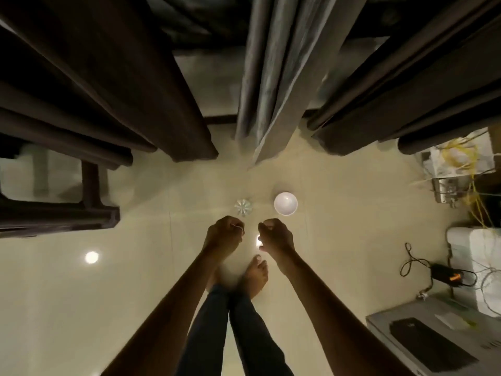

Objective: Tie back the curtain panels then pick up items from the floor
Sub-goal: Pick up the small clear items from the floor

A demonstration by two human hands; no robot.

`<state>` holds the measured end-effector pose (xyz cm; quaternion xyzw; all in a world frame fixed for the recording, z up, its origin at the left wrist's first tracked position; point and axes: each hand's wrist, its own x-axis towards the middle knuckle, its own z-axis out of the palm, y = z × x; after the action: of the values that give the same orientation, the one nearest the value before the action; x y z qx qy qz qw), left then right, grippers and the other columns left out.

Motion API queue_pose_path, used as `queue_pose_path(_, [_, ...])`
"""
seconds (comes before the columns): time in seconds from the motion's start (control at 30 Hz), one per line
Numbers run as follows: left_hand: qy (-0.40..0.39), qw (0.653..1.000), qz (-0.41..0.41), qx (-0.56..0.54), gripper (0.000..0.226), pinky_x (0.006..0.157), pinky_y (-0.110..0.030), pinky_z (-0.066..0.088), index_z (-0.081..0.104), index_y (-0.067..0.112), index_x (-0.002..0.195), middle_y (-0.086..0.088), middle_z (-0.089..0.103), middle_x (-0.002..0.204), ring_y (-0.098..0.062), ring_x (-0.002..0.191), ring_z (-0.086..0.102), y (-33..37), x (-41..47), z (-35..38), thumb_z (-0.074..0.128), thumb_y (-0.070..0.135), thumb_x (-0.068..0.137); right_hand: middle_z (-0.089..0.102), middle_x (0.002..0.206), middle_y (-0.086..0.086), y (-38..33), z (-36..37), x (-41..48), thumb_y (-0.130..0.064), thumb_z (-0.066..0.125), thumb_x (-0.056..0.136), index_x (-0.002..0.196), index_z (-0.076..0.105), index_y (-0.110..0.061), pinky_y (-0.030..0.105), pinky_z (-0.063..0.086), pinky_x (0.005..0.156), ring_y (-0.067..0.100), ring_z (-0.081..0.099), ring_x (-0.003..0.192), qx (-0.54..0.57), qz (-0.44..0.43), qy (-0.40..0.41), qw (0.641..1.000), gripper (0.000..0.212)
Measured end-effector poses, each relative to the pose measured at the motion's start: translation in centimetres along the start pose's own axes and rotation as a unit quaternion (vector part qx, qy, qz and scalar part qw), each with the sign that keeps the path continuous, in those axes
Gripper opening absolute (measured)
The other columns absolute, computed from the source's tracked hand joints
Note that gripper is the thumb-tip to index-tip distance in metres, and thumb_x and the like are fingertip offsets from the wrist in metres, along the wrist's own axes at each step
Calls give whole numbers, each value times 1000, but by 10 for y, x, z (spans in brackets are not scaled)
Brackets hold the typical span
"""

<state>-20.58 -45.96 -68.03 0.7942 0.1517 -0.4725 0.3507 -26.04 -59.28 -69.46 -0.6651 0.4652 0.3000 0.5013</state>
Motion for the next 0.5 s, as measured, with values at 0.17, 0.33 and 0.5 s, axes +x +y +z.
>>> queue_pose_path(0.17, [-1,1000,-13,17,20,88,-44,60,64,26,71,-3,77,97,-26,95,73,-33,82,19,45,25,76,70,123,12,30,34,83,-29,51,95,126,63,-12,47,56,99,29,67,114,-37,-2,-19,999,38])
queue_pose_path(0.33, [-20,997,-17,74,28,90,-44,58,65,22,71,-7,76,103,-31,101,71,-61,143,29,39,32,68,72,120,12,63,62,147,-30,53,98,130,61,-14,46,57,98,29,68,112,-59,8,-18,998,36])
queue_pose_path(0.5, [-19,992,-40,118,35,99,-40,53,68,21,116,-7,72,119,-30,110,67,-83,208,43,48,35,90,69,129,14,78,84,205,-30,49,99,145,50,-13,44,53,103,33,65,116,-89,3,-11,996,49])
